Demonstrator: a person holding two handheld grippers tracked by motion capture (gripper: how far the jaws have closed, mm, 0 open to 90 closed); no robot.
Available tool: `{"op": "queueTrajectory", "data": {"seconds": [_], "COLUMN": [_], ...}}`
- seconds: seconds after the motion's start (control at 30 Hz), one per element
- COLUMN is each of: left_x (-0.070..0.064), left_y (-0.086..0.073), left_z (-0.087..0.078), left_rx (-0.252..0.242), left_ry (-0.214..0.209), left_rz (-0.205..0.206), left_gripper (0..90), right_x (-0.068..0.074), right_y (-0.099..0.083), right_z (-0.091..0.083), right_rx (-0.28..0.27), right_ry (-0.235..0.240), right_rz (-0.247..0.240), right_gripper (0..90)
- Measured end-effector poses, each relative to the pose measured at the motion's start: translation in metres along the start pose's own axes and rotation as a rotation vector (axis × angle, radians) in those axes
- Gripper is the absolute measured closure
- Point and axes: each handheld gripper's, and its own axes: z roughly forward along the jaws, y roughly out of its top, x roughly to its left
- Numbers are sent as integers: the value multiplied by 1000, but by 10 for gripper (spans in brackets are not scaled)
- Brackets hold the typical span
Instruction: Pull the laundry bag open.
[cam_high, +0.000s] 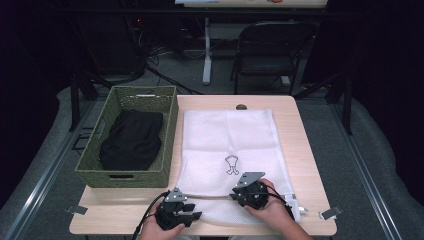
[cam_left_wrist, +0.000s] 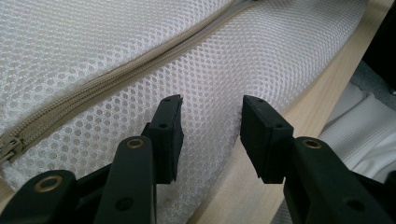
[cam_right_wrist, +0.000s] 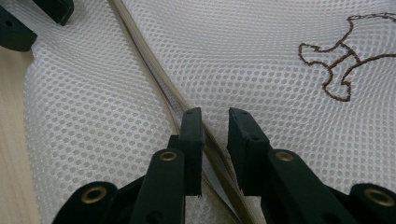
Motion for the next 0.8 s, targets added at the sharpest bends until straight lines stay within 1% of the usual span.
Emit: {"op": "queueTrajectory", "data": {"seconds": [0.3,0.57,0.67,0.73,0.8], "left_x": [0,0,1,1,1], "left_y": [0,0,-1,-1,-1], "left_z": [0,1,1,1,1], "left_rx": [0,1,-1,-1,-1], "left_ry": [0,-2,-1,-1,-1], "left_rz": [2,-5,-7,-7,-8], "left_gripper": [586,585,586,586,587], "right_x": [1,1,1,2,2], "right_y": [-1,-2,-2,-1,-1], "right_z": [3,4,5,4,4], "right_rx": [13,10,11,12,16], "right_ry": [5,7,0,-7,-10], "right_rz": [-15,-8,-17,-33,-36], "right_gripper": [764,827,845,869,880]}}
